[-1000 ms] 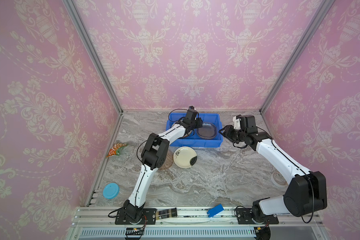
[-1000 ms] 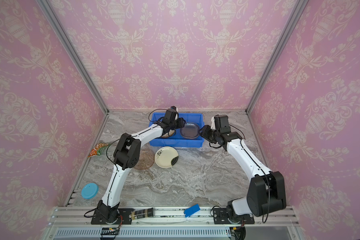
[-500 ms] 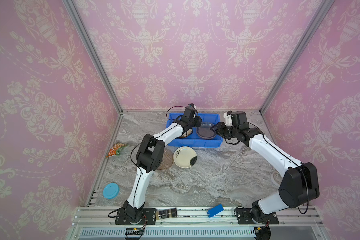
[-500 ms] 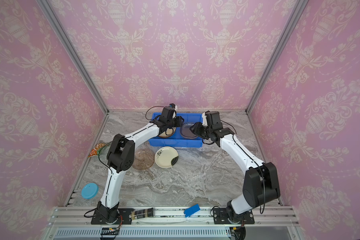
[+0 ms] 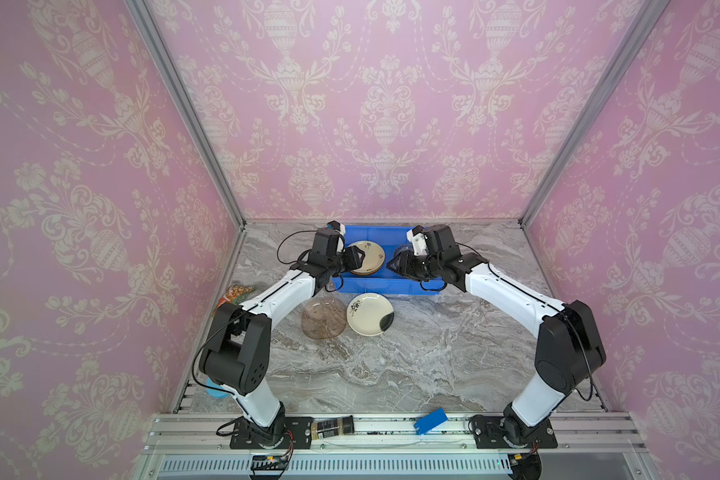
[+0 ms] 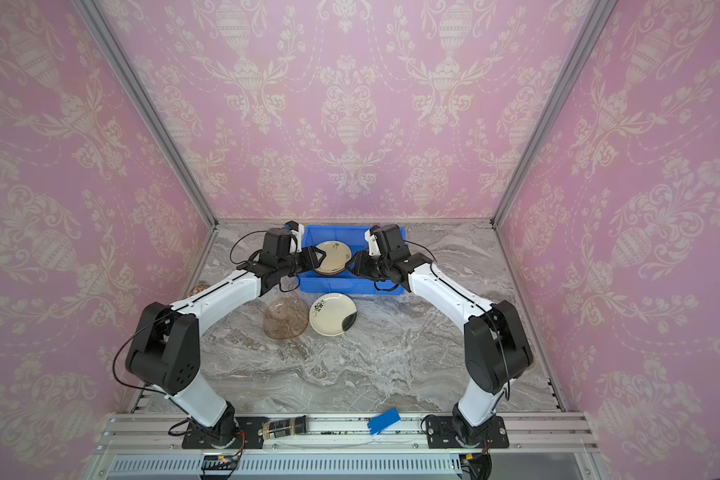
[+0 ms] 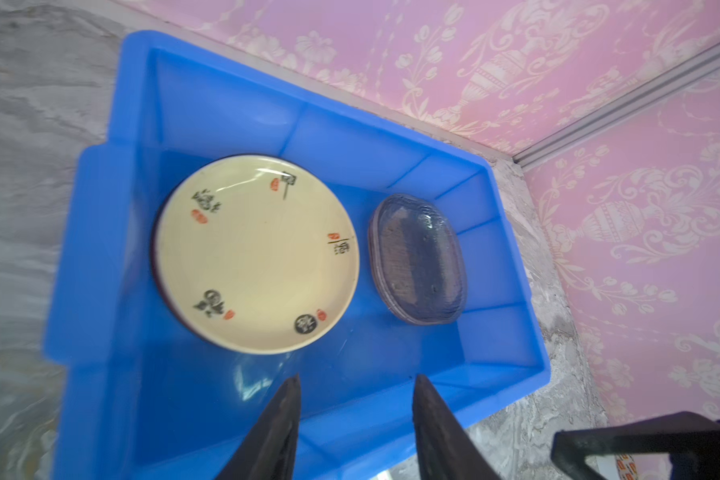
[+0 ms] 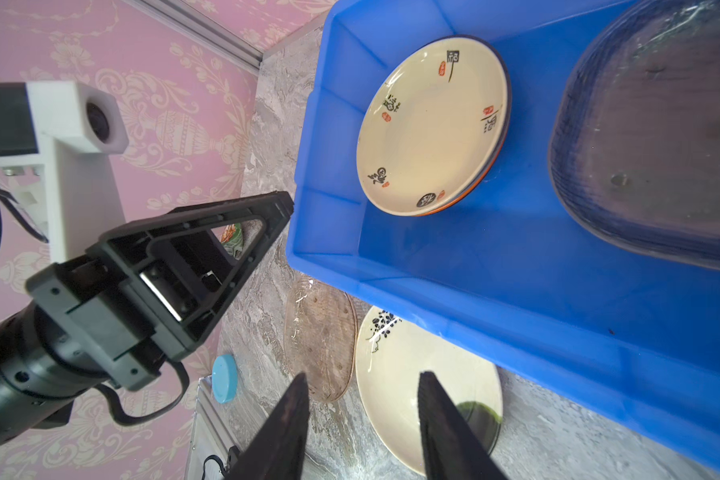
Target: Place the plates into the plastic bin on the countertop
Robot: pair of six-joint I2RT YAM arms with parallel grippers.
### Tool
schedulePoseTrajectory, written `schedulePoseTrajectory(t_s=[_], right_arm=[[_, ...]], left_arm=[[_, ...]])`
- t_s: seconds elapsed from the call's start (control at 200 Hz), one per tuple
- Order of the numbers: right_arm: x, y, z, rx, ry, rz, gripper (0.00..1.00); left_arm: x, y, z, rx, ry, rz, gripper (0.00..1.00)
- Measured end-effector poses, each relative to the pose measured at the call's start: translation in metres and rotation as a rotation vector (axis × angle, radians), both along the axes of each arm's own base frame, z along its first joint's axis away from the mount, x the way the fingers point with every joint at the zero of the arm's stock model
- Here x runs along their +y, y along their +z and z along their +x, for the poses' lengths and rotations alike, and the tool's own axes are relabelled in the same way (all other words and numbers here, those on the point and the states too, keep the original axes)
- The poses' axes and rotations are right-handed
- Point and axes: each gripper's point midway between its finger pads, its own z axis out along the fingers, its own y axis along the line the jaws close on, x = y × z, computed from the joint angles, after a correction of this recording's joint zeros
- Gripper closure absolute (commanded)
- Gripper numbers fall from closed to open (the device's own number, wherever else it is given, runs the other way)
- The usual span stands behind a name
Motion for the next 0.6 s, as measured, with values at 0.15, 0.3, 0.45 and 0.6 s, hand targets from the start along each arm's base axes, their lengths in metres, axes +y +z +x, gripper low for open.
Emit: schedulePoseTrajectory(t_s=[0.15,0.3,0.45,0.6], right_arm=[[0.005,0.000,-0.004,-0.002,0.014,-0.002,0.56],[0.006,-0.001,-0.004,0.001,0.018,-0.001,0.56],[0.008,-0.003,-0.006,0.012,0.033,0.001,0.56],[0.011,-0.008,-0.007,0.027,0.043,-0.001,0.56]], left_arm=[[0.038,0.003,-0.034,0.025,0.066,0.019,0.54],[0.067,0.008,-0.063,0.036,0.124,0.040,0.55],[0.094,-0.015,-0.093,0.121,0.187,0.094,0.57],[0.116,-0.028,-0.119,0.195,0.239,0.162,0.58]])
